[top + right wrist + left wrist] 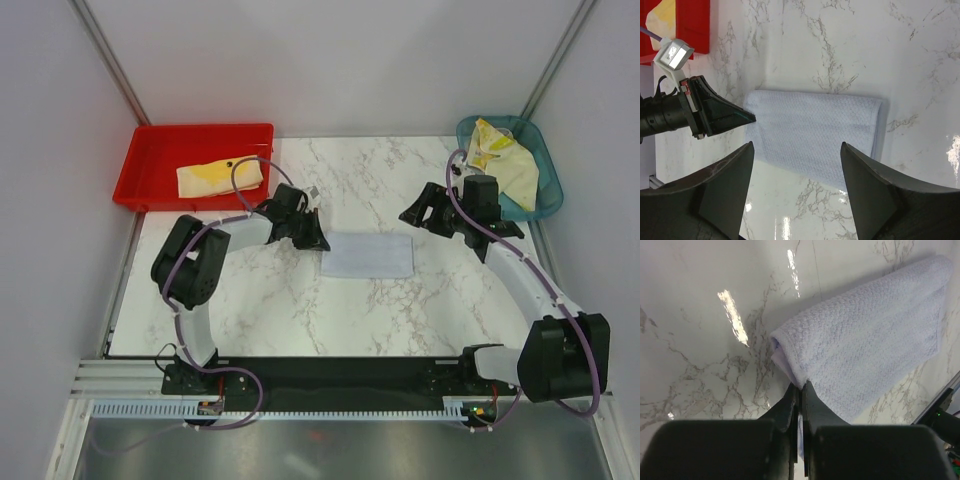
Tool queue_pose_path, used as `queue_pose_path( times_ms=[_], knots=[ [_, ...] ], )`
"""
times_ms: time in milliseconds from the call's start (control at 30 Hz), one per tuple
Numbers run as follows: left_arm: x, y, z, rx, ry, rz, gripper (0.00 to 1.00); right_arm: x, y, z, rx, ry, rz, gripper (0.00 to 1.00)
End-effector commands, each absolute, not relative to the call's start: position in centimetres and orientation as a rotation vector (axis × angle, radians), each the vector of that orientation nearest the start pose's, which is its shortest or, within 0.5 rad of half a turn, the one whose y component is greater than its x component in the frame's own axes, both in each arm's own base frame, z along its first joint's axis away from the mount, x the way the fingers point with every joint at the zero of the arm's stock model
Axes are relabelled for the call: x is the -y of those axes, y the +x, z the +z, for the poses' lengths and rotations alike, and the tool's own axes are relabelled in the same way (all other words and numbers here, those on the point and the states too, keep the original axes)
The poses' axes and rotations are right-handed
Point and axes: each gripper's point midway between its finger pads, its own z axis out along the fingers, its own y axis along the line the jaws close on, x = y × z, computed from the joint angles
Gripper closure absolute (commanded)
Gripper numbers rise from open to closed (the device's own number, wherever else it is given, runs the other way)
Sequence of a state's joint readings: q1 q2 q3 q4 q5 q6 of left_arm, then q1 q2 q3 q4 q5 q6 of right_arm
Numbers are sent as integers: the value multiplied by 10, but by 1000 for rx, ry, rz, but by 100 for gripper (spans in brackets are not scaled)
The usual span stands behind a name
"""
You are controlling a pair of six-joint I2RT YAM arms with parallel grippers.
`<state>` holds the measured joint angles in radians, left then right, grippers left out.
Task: Fold and stack the towels
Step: Neatly place the folded towel into the bin
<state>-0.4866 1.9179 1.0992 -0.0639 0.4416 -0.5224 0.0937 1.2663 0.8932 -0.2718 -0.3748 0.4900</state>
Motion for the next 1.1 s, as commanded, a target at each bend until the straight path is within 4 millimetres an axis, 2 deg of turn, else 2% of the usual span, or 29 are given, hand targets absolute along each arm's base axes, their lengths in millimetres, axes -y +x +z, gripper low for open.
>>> queue_pose_path(
  times_ms=[0, 33, 167, 233, 267, 300, 367, 500, 667, 833, 1000, 1033, 1067],
  knots=[
    [285, 355, 63, -2553, 144, -883, 98, -118, 342, 183, -2205, 191, 759, 22],
    [277, 355, 61, -2578, 115, -820, 98, -118, 341, 184, -2203, 187, 757, 22],
    [276, 358, 66, -2575, 99, -807, 96, -118, 339, 184, -2200, 170, 758, 22],
    [276, 356, 62, -2592, 81, -808, 87, -119, 338, 185, -2201, 164, 761, 22],
    [275, 355, 59, -2601, 72, -801, 79, -118, 338, 187, -2198, 159, 760, 22],
    [274, 354, 57, -2607, 65, -791, 68, -118, 337, 188, -2197, 155, 758, 21],
    [270, 353, 53, -2621, 40, -766, 64, -118, 336, 193, -2185, 145, 757, 21],
    [259, 351, 40, -2656, 9, -663, 49, -117, 333, 202, -2167, 133, 750, 21],
    [271, 343, 32, -2669, 69, -670, 47, -117, 332, 203, -2164, 131, 750, 21],
    [284, 336, 25, -2685, 52, -749, 45, -117, 331, 201, -2168, 129, 746, 21],
    [280, 329, 7, -2732, 13, -709, 45, -116, 330, 202, -2166, 124, 740, 21],
    [280, 329, 3, -2743, 7, -704, 47, -115, 329, 203, -2166, 125, 738, 21],
    [280, 329, 1, -2746, 6, -702, 55, -116, 328, 202, -2167, 121, 737, 21]
  ],
)
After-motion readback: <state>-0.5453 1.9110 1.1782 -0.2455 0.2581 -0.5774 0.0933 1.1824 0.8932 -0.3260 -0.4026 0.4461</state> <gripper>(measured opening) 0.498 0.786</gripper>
